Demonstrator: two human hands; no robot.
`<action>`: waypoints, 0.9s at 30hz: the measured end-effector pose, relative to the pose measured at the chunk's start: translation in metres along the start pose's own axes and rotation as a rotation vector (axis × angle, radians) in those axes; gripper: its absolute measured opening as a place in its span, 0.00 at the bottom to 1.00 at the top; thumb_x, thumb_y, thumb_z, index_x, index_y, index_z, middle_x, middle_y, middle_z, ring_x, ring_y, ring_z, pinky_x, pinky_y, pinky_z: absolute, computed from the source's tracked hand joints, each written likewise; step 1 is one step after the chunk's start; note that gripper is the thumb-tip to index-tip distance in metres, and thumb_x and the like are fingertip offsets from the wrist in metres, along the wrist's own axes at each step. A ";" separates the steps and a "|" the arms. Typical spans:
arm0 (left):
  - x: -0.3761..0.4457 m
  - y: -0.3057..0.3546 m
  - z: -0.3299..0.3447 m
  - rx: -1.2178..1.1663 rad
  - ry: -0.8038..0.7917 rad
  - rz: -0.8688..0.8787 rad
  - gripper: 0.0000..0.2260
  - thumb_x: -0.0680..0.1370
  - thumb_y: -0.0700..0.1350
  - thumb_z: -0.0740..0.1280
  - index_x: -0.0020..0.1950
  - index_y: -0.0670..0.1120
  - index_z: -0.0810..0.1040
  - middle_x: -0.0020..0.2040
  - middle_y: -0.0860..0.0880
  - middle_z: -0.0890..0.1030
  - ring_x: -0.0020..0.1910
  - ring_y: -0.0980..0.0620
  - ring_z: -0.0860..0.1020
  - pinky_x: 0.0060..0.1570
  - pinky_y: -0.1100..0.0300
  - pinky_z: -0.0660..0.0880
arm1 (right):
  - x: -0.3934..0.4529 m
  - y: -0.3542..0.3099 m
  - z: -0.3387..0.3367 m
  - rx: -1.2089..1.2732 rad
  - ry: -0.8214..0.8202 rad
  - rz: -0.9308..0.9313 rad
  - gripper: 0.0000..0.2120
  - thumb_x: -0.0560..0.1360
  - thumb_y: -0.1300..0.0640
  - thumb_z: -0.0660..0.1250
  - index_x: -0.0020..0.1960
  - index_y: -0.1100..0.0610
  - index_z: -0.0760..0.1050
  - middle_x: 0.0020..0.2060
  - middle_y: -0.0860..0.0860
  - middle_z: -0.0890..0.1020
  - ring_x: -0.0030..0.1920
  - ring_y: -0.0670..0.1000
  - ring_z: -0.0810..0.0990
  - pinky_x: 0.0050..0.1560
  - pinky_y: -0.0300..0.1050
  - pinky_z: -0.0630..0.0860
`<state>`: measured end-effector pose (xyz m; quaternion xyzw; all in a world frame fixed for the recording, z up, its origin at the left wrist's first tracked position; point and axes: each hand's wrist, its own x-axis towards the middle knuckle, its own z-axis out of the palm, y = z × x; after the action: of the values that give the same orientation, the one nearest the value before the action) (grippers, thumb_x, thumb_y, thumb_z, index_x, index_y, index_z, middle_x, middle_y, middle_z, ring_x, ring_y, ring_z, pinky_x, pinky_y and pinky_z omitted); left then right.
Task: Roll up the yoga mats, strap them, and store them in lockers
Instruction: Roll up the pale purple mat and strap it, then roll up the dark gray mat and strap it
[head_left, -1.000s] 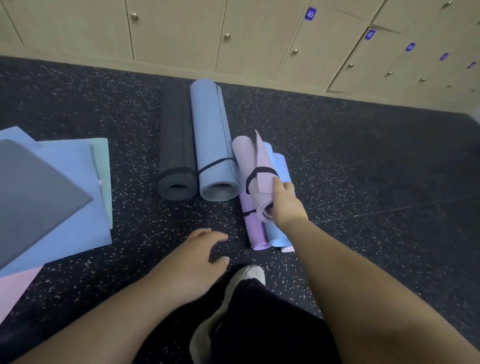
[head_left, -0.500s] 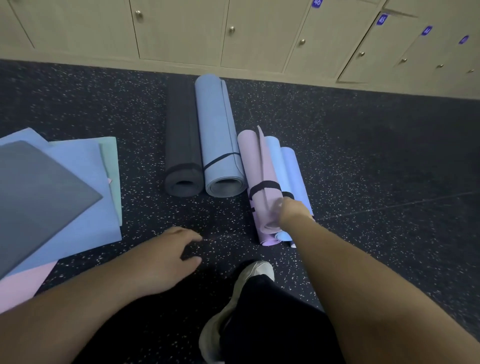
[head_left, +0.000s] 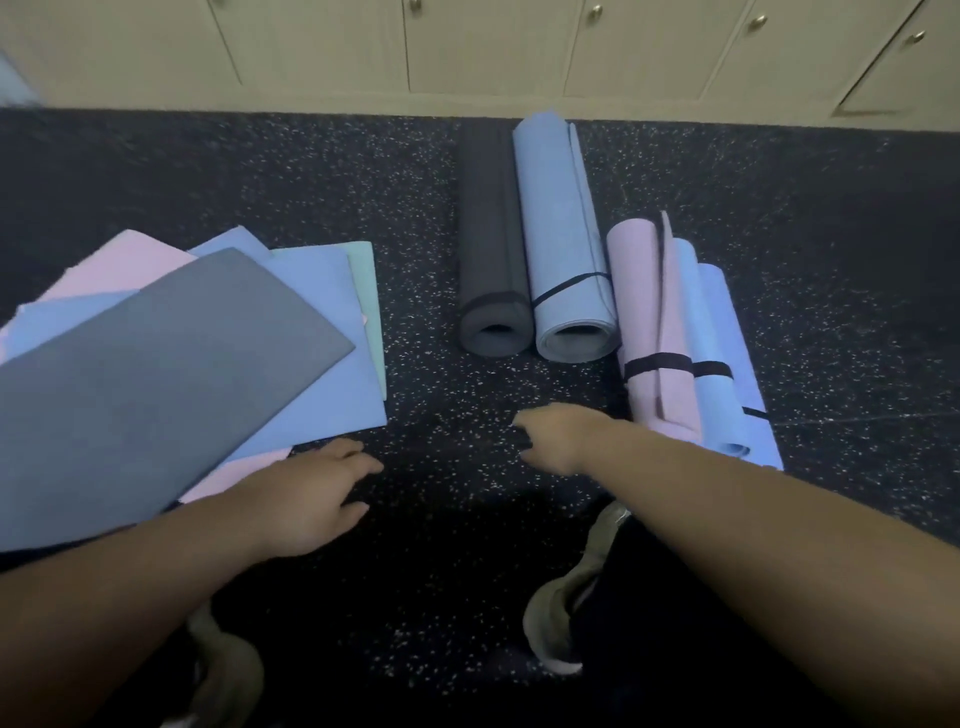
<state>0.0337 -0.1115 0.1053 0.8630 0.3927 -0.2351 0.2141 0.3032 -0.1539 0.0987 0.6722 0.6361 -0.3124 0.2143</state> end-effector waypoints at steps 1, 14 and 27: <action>-0.001 -0.012 0.008 0.008 0.006 -0.026 0.23 0.81 0.54 0.58 0.76 0.55 0.59 0.77 0.52 0.54 0.72 0.53 0.64 0.68 0.62 0.62 | 0.004 -0.016 0.005 -0.023 -0.036 -0.041 0.19 0.80 0.54 0.58 0.70 0.57 0.65 0.65 0.57 0.72 0.63 0.58 0.72 0.60 0.51 0.72; 0.030 -0.133 0.080 -0.220 0.095 -0.417 0.27 0.80 0.50 0.60 0.77 0.52 0.56 0.77 0.45 0.54 0.75 0.45 0.56 0.70 0.48 0.61 | 0.083 -0.147 0.028 -0.231 -0.191 -0.257 0.13 0.80 0.58 0.58 0.63 0.60 0.69 0.58 0.56 0.75 0.56 0.56 0.75 0.52 0.51 0.72; 0.122 -0.208 0.113 -0.310 0.329 -0.535 0.26 0.81 0.46 0.59 0.77 0.51 0.53 0.78 0.45 0.50 0.77 0.45 0.46 0.72 0.45 0.56 | 0.174 -0.162 0.059 -0.048 -0.058 -0.237 0.18 0.78 0.55 0.60 0.67 0.56 0.66 0.65 0.55 0.65 0.59 0.58 0.72 0.51 0.50 0.72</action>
<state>-0.0840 0.0211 -0.0933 0.7130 0.6653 -0.0782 0.2071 0.1333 -0.0532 -0.0462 0.5775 0.7120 -0.3398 0.2102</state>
